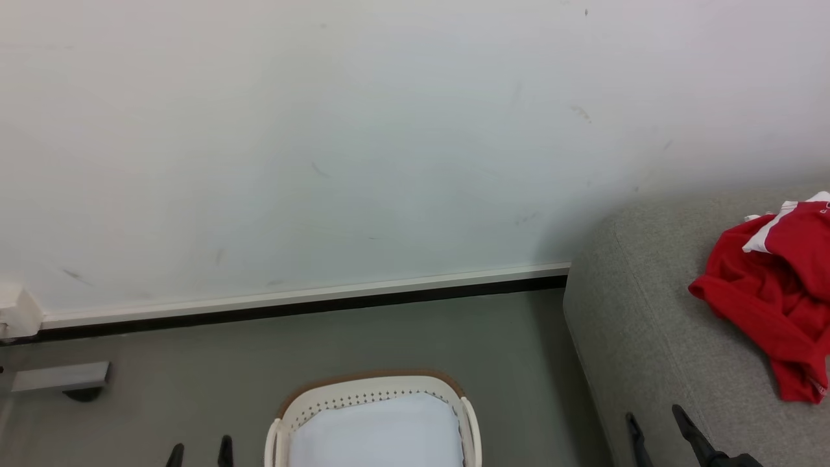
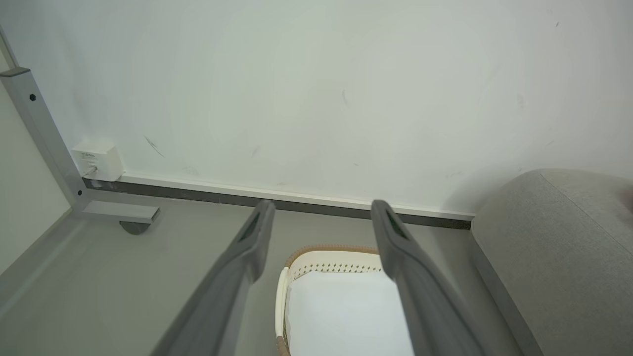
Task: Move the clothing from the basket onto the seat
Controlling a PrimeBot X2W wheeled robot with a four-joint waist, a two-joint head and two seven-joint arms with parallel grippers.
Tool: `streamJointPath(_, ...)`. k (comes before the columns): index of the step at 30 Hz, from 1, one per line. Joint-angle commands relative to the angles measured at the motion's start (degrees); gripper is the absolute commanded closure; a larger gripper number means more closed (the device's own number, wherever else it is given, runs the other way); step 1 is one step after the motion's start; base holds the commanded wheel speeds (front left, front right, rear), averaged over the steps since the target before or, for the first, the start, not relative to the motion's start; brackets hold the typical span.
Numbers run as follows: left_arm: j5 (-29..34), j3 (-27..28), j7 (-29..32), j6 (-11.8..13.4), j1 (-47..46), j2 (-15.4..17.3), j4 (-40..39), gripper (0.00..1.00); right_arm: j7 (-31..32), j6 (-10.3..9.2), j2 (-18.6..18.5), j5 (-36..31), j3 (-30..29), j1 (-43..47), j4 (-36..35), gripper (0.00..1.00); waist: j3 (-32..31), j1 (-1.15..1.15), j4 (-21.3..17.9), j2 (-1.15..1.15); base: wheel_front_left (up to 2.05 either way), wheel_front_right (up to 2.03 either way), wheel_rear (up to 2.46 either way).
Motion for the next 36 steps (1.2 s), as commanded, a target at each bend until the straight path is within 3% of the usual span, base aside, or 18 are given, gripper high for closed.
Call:
streamJointPath(1, 0.8, 0.5, 0.0, -0.2, 0.8, -0.2, -0.3, 0.0, 0.0, -0.15, -0.2, 0.5, 0.4, 0.1, 0.4, 0.0, -0.1, 0.0, 0.3, 0.0, 0.0, 0.0, 0.0)
streamJointPath(29, 0.6, 0.2, 0.0, -0.5, 0.8, -0.7, 0.9, 0.0, 0.0, -0.15, -0.2, 1.7, 2.4, -1.3, 1.5, 0.0, -0.2, 0.0, 1.9, 0.0, 0.0, 0.0, 0.0)
streamJointPath(30, 0.8, 0.0, 0.0, -0.5, 0.7, -0.9, 0.9, 1.0, 0.0, 0.0, 0.0, 1.0, 2.5, -0.6, 1.4, 1.0, -0.2, 0.0, 1.9, 0.0, 0.0, 0.0, 0.0)
streamJointPath(36, -1.4, 0.1, 1.1, -0.6, 0.4, -1.4, 3.2, 1.0, 0.6, 0.0, 0.3, 3.5, 2.3, 0.6, 2.8, 1.0, -0.2, 0.0, 1.9, 0.0, 0.0, 0.0, 0.0)
